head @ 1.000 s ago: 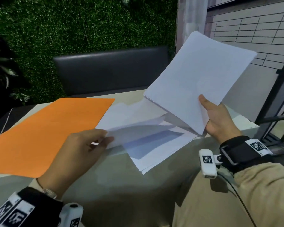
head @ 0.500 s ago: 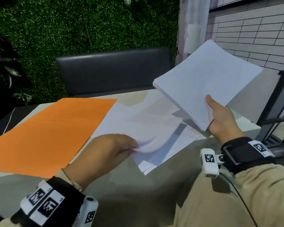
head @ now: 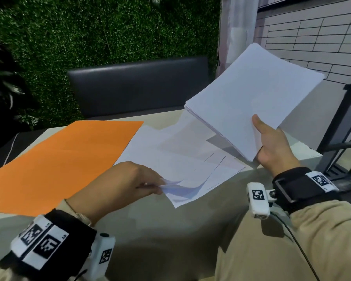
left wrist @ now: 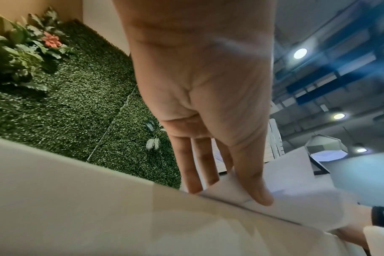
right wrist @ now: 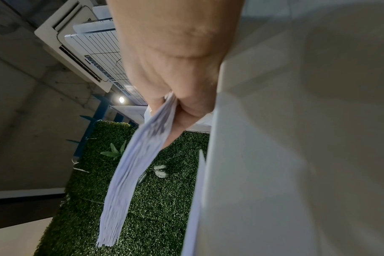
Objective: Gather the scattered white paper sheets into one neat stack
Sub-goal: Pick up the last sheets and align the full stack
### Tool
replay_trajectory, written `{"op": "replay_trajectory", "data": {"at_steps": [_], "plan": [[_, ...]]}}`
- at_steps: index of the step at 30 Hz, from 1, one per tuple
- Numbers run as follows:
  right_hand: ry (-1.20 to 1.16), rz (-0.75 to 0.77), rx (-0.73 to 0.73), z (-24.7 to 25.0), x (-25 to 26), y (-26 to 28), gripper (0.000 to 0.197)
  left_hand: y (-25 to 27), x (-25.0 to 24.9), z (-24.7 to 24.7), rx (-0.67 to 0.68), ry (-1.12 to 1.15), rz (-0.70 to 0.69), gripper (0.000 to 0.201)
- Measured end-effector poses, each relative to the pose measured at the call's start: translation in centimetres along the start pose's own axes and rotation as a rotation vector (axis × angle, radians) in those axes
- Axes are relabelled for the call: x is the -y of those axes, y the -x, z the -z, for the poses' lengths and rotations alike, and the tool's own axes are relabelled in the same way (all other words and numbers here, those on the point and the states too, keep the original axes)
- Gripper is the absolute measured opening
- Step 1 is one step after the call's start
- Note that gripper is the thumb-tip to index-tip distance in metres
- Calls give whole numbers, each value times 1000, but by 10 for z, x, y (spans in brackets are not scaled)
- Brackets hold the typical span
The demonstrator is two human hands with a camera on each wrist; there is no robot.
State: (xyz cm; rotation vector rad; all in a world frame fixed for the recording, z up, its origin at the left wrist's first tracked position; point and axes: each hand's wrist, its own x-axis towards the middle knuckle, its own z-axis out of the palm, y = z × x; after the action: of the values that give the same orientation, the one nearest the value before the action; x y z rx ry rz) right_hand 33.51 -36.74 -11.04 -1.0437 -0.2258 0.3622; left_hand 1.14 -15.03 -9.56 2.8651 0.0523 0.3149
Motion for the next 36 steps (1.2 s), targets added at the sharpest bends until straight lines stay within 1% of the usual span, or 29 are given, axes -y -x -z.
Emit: {"op": "replay_trajectory", "data": {"at_steps": [4,8,10,13,16,18,19,22,24,28,29,31,33,36], "plan": [[15,3,5,0,-1,-1,37,-2,6,0,-16,103,83,15],[8,2,1,0,-1,-2,38,-6,8,-1,-23,71,86,14],[9,6,-4,0,-1,-2,37,-6,6,-3,-64,26,110,12],[7,2,-5,0,-1,-2,38,-8,-4,-11,-188,-122,137,20],[9,0,-1,-1,0,-2,37,-11,-14,-20,-339,-153,122,16],[6,2,-12,-1,-1,-4,36,-13,-11,-17,-476,-85,137,12],[4,3,-23,0,-2,-5,35,-15,-7,-13,-554,-27,162,14],[4,7,-54,1,-4,-8,37,-19,3,9,-772,166,266,36],[15,-2,-61,2,-3,-8,39,-20,11,25,-883,278,302,43],[10,-1,-49,2,-2,-5,40,-17,28,55,-1073,498,393,44],[25,2,-43,2,-1,-4,40,-16,29,63,-1116,549,384,42],[64,-6,-25,0,1,2,40,-13,29,80,-1210,611,324,38],[108,-30,9,-4,5,11,39,-11,25,99,-1272,570,255,38],[210,-76,79,-11,18,32,40,-13,19,127,-1315,509,200,41]]}}
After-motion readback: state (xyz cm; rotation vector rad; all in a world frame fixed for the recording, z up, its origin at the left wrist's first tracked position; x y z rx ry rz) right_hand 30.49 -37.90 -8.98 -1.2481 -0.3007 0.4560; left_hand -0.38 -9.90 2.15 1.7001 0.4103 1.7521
